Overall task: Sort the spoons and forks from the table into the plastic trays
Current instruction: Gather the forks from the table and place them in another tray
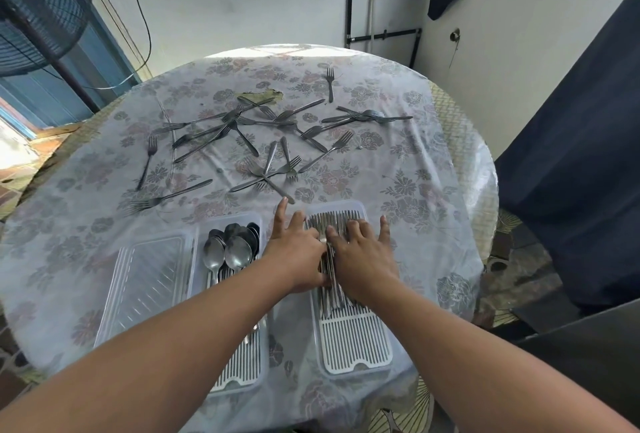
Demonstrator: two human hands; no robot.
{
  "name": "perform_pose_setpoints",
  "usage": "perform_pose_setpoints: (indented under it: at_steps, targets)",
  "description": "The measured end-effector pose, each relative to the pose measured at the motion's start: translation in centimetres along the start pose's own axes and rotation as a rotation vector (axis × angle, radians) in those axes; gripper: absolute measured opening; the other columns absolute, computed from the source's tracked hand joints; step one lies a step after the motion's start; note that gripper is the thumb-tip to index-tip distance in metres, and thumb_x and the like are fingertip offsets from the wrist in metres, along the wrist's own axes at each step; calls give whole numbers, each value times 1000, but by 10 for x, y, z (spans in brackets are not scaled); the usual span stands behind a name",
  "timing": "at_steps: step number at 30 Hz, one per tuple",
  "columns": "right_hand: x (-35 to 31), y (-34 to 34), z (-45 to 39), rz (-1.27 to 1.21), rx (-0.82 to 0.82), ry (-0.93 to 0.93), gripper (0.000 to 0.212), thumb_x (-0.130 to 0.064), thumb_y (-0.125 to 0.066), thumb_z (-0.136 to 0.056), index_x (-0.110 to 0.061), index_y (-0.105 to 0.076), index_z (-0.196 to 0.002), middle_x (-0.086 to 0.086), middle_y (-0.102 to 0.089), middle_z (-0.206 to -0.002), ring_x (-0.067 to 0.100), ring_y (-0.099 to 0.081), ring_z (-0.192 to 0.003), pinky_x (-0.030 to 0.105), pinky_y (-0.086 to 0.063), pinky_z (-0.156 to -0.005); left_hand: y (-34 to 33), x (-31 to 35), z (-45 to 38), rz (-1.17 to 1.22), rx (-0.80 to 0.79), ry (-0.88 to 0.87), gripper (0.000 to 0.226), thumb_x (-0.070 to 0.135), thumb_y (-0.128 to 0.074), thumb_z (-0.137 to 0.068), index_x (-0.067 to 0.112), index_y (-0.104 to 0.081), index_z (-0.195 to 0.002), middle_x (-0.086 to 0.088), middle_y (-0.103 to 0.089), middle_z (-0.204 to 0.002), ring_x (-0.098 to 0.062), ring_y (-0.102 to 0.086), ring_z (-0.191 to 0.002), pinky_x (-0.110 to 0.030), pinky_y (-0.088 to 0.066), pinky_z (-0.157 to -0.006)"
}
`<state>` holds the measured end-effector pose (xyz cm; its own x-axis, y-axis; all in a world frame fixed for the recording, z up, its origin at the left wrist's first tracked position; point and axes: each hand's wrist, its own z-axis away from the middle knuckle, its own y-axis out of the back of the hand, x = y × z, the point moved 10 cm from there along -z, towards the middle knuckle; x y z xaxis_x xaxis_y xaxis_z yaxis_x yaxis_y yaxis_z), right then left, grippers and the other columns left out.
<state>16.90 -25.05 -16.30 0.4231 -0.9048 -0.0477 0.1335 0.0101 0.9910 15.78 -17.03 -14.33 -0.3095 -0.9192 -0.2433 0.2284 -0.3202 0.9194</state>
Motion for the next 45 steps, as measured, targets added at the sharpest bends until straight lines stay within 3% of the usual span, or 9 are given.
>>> perform_pose_setpoints:
  at_steps: [6,11,13,18,22,32,36,40,45]
  targets:
    - [1,1,0,-5,3,-6,68,-52,-36,-101,-29,-21,-163,14,-29,-161,35,-14,-154,70,9,-120,-5,-3,0,15,-79,83,75,70,-48,-89,30,-42,-152,-12,-34,-155,-39,-2,-153,-70,27,-107]
    - [-1,-1,-1,-9,16,27,71,-47,-41,-97,-41,-14,-162,13,-32,-157,36,-17,-151,70,9,-119,-5,-7,4,98,-19,153,64,68,-50,-89,35,-51,-144,-13,-25,-157,-40,-6,-149,-67,24,-112]
    - [-1,-2,-2,-6,23,30,67,-47,-44,-96,-43,-22,-159,12,-34,-156,35,-19,-150,70,10,-118,-2,-9,6,98,41,151,61,70,-47,-89,36,-56,-139,-13,-25,-158,-39,-7,-149,-66,24,-113]
    - [1,2,-2,-70,12,-2,49,-45,-43,-99,-34,-45,-147,12,-37,-155,34,-27,-149,70,3,-121,-1,-9,9,8,51,138,63,70,-40,-92,30,-63,-136,-13,-18,-163,-38,-3,-150,-66,27,-111]
    - [2,1,-3,-66,10,-14,52,-42,-41,-101,-31,-41,-151,11,-37,-156,32,-23,-151,69,5,-120,-3,-5,8,-18,-21,127,66,67,-41,-94,26,-56,-143,-17,-13,-165,-40,1,-152,-66,29,-110]
    - [1,5,-1,-106,56,-8,66,-41,-44,-99,-32,-23,-161,2,-39,-159,27,-24,-153,68,7,-121,-2,-11,7,173,-3,176,60,62,-49,-91,30,-51,-142,-10,-19,-162,-39,-6,-151,-63,25,-115]
    - [-2,23,-3,-218,151,-43,58,-35,-43,-97,-32,-33,-154,1,-44,-151,26,-31,-148,63,5,-124,13,-29,4,493,206,270,40,39,-52,-93,31,-57,-132,-6,-37,-148,-33,-24,-140,-52,0,-122]
    - [-1,48,-7,-484,362,-133,44,-33,-48,-100,-29,-50,-144,4,-53,-135,28,-46,-129,47,-32,-114,25,-61,8,864,433,349,32,26,-57,-96,22,-64,-127,-8,-58,-124,-29,-52,-115,-40,-44,-99]
    - [-10,56,-30,-1029,394,-267,33,-26,-60,-99,-24,-62,-132,0,-56,-119,18,-63,-97,32,-51,-89,28,-103,24,1138,554,465,12,27,-58,-98,20,-67,-104,5,-68,-93,-14,-63,-81,-26,-44,-64]
